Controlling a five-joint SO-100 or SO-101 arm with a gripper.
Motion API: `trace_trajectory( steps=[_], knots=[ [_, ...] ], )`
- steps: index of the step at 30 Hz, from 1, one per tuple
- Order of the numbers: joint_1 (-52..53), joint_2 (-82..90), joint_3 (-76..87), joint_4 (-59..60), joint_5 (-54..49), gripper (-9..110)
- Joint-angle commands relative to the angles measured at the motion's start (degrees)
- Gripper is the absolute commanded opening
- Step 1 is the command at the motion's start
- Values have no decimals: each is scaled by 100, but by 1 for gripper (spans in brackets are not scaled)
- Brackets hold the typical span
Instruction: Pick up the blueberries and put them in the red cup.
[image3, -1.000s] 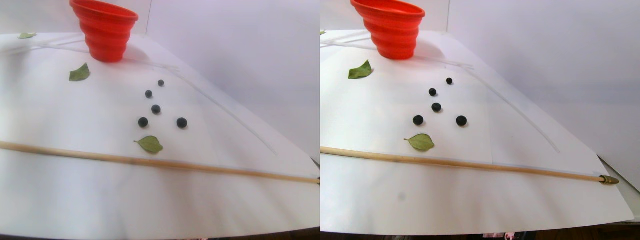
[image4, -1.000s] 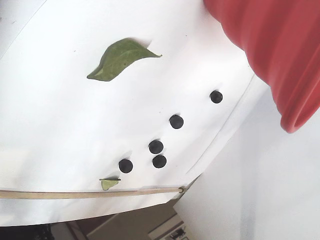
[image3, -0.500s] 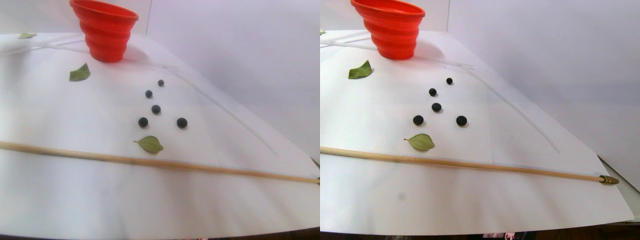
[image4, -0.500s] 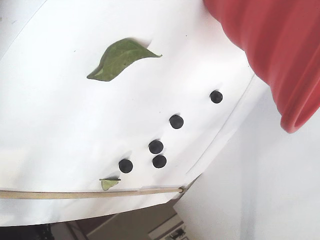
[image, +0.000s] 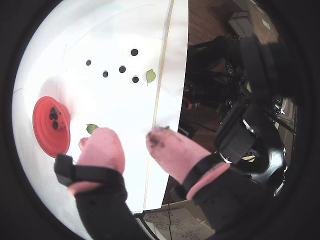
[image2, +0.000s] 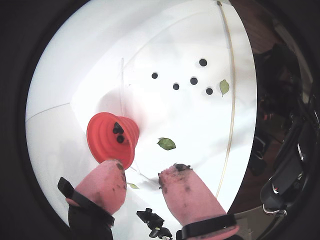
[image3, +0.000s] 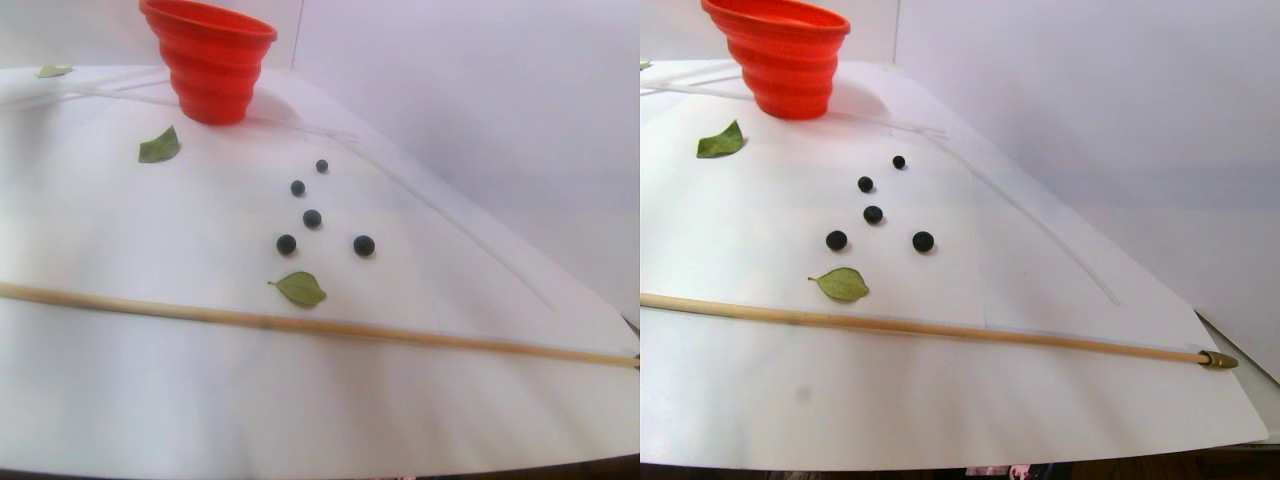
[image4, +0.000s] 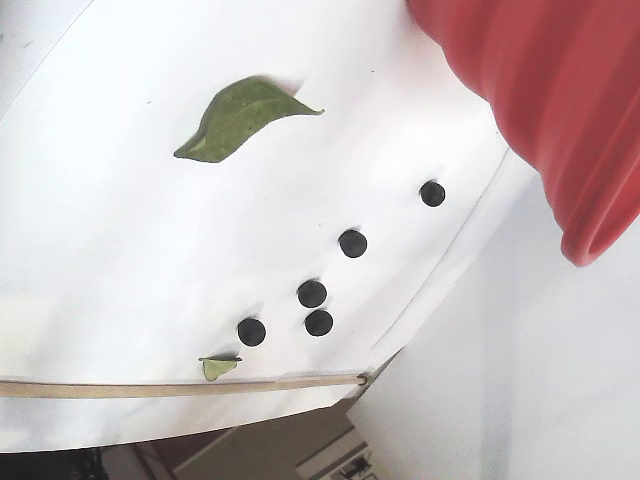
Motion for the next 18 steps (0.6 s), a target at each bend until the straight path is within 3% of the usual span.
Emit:
trace_trajectory(
  steps=[1,15,18],
  knots=[
    [-352,237,-62,18,0,12],
    [-422,220,-457,-35,-176,14],
    [-352,185,-378,-809,-360,13]
  ],
)
